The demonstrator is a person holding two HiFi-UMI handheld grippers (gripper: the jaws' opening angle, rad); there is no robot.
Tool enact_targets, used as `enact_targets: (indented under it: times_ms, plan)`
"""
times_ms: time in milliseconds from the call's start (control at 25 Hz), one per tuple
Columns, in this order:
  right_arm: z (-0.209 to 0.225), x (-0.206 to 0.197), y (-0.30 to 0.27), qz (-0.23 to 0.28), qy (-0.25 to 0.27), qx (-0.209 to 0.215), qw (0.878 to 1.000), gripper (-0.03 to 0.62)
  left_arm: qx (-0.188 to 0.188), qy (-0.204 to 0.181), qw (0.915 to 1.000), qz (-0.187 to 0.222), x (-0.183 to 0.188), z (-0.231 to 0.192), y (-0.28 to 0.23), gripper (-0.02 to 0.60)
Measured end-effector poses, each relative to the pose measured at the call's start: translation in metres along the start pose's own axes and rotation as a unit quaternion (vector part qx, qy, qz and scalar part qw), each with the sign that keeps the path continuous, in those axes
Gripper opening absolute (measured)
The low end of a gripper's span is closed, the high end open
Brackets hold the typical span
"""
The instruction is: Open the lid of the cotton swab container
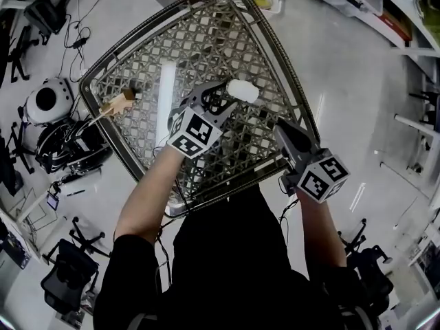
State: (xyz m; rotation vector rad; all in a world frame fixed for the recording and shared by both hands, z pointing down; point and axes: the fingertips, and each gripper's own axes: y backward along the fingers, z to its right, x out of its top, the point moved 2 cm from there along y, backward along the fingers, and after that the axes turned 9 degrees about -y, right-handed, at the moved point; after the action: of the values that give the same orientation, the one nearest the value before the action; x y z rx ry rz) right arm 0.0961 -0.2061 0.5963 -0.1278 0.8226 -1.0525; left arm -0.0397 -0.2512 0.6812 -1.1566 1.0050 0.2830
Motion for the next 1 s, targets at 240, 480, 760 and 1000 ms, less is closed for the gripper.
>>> enact_targets:
  times_ms: [240,480,760,1000]
  plan:
    - [0.002,0.006,-0.008,0.009,0.003,0.0,1.0,0.056,-0.009,0.006,0.9999,0.006,0.004,0.006,-0.01,0.193]
    - [0.005,0.012,-0.016,0.018,0.005,0.001,1.0,0.056,-0.01,-0.002,0.9999,0.0,0.007,0.008,-0.016,0.193]
    - [0.009,0.004,-0.015,0.02,0.0,0.0,1.0,0.055,-0.044,-0.026,0.9987,0.003,0.008,0.029,-0.012,0.192]
    - [0.01,-0.004,-0.01,0.016,0.0,0.001,1.0,0.055,-0.021,-0.041,0.999,0.003,0.01,0.015,-0.016,0.25]
